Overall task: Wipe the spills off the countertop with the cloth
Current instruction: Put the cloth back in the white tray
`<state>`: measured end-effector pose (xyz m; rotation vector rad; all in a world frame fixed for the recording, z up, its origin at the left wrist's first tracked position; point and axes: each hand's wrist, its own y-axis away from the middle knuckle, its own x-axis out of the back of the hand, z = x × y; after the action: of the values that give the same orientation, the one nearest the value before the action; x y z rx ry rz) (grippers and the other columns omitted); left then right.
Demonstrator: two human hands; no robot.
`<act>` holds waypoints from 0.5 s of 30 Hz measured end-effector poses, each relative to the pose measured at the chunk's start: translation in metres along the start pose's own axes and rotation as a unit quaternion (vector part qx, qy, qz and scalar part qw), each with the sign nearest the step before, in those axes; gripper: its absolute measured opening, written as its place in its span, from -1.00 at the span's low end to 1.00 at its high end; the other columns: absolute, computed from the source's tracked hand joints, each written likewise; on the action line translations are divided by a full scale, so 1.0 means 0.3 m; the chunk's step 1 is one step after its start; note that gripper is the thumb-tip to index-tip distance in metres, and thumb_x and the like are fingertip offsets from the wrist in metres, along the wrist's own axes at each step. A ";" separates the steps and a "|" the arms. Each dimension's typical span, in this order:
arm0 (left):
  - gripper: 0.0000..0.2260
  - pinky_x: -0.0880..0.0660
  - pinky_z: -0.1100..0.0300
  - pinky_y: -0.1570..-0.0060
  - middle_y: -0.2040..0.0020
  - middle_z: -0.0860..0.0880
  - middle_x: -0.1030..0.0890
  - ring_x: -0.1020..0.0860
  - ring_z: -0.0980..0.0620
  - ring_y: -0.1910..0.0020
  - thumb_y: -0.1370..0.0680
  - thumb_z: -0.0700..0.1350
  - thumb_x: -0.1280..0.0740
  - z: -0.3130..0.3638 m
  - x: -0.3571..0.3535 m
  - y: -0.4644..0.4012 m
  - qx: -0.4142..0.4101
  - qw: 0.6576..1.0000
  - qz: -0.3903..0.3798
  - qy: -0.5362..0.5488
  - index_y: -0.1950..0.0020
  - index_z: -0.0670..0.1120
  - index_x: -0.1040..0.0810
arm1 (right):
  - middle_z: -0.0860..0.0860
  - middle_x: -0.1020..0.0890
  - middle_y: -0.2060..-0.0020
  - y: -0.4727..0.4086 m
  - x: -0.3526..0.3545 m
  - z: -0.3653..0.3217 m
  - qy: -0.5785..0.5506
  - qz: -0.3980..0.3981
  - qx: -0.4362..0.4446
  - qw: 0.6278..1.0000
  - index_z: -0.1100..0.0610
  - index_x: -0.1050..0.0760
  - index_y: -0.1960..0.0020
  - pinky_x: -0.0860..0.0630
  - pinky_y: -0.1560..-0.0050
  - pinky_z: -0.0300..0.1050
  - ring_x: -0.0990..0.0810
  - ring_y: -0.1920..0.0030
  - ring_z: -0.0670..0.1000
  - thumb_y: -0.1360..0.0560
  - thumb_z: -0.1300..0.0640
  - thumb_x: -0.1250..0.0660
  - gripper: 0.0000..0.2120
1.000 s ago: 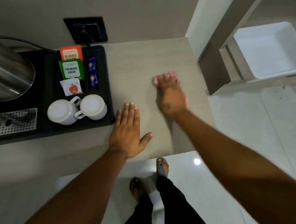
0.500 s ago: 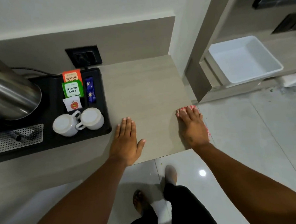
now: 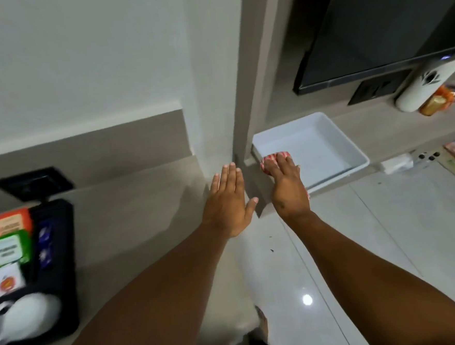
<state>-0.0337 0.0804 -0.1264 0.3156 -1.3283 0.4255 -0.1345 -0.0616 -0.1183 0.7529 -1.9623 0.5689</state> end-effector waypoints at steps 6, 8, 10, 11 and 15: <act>-0.27 0.16 -0.04 -0.63 -0.69 -0.22 0.00 0.05 -0.18 -0.68 -0.67 0.24 -0.03 0.160 -0.097 -0.338 0.020 1.000 0.007 -0.001 -0.66 -0.23 0.02 | -0.07 -0.18 -0.58 -0.322 -0.005 0.223 -0.010 -0.080 -0.039 0.996 -0.13 -0.28 -0.48 0.12 -0.52 0.09 0.01 -0.62 0.04 -0.65 0.02 -0.16 -0.60; -0.25 0.18 -0.03 -0.63 -0.69 -0.22 0.04 0.08 -0.18 -0.68 -0.67 0.26 -0.02 0.180 -0.145 -0.411 0.034 0.999 -0.007 -0.010 -0.66 -0.22 0.06 | -0.07 -0.17 -0.59 -0.382 -0.023 0.282 -0.005 -0.111 -0.054 0.992 -0.13 -0.26 -0.50 0.06 -0.55 0.16 0.00 -0.62 0.03 -0.65 -0.06 -0.16 -0.58; -0.25 0.20 -0.02 -0.62 -0.70 -0.21 0.06 0.09 -0.17 -0.68 -0.67 0.26 -0.01 0.184 -0.189 -0.444 0.052 0.998 -0.026 -0.006 -0.66 -0.22 0.10 | -0.04 -0.19 -0.58 -0.412 -0.047 0.323 0.028 -0.133 -0.042 0.990 -0.10 -0.25 -0.51 0.01 -0.56 0.14 -0.04 -0.61 0.06 -0.64 -0.08 -0.20 -0.54; -0.24 0.20 -0.01 -0.62 -0.70 -0.21 0.07 0.08 -0.17 -0.68 -0.67 0.26 -0.01 0.183 -0.205 -0.450 0.058 0.998 -0.034 -0.003 -0.66 -0.22 0.12 | -0.01 -0.21 -0.57 -0.414 -0.061 0.338 0.051 -0.140 -0.022 0.989 -0.08 -0.25 -0.51 -0.02 -0.56 0.13 -0.07 -0.60 0.07 -0.62 -0.08 -0.24 -0.52; -0.23 0.14 -0.03 -0.63 -0.69 -0.21 0.07 0.08 -0.18 -0.68 -0.67 0.29 0.01 0.168 -0.229 -0.453 0.060 0.997 -0.039 -0.002 -0.66 -0.22 0.12 | -0.01 -0.06 -0.62 -0.407 -0.099 0.345 0.099 -0.164 -0.025 0.981 -0.05 -0.12 -0.57 0.01 -0.61 0.13 0.05 -0.63 0.10 -0.61 -0.09 -0.26 -0.40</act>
<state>-0.0258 -0.0705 -0.1799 0.4675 -1.2931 0.4408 -0.0993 -0.2072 -0.1820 0.9270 -1.6201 0.3772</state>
